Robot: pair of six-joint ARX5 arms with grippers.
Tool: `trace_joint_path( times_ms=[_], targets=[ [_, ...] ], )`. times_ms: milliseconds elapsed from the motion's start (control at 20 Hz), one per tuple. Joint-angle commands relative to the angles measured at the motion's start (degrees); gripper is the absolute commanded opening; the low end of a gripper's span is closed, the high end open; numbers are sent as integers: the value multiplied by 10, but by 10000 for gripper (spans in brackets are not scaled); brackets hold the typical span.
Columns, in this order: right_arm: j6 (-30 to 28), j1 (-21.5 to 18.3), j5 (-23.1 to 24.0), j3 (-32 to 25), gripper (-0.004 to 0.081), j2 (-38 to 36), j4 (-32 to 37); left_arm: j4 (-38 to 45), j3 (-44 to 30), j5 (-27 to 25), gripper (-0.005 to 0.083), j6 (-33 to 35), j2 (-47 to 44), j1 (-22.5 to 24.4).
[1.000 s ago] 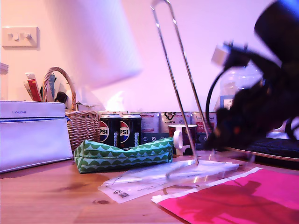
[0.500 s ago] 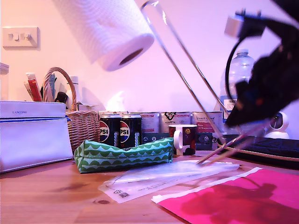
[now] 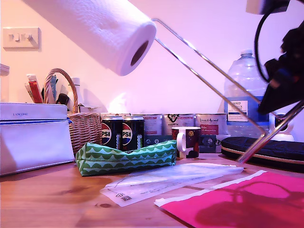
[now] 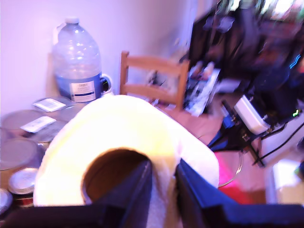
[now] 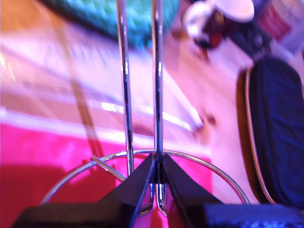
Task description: Insert the paper towel roll into the metallic stand.
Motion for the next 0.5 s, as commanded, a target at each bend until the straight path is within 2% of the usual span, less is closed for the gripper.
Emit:
trace_joint_path(
  times_ms=[0,450],
  targets=[
    [-3,3,11,35,-13,-19,-22,8,-7,33,-21,3,21,16],
    [-28,3,19,47,-13,-109,-205,11,-7,123,-21,20,82,52]
  ],
)
